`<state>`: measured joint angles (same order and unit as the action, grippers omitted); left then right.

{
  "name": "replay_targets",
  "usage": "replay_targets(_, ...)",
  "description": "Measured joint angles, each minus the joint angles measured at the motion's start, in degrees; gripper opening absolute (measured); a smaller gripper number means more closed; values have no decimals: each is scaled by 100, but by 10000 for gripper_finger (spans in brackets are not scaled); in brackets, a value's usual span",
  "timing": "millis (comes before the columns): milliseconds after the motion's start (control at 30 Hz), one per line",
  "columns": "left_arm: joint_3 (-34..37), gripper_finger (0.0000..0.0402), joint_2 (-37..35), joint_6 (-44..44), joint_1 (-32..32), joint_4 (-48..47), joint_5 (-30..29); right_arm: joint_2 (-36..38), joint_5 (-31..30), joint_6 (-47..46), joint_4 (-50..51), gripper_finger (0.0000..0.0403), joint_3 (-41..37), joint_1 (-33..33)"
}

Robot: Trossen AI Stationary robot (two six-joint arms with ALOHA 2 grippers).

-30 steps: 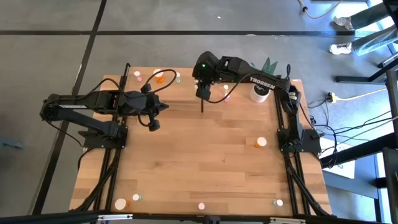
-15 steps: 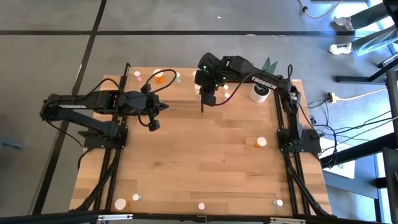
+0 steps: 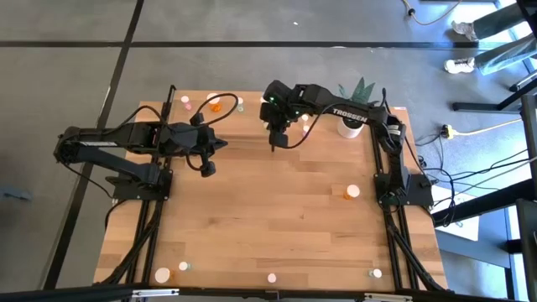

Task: Pick and place medicine bottles onto shelf by color
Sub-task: Put the bottom yellow pill bottle on the shelf aligned with the other yellow pill bottle

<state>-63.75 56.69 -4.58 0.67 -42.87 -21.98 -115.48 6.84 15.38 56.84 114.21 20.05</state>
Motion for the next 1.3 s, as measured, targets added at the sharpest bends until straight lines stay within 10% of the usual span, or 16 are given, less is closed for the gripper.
replay_targets(1300, 1, 0, 2, 0, 2, -2, -1, -385, -721, 501, -383, 5, -28, 7)
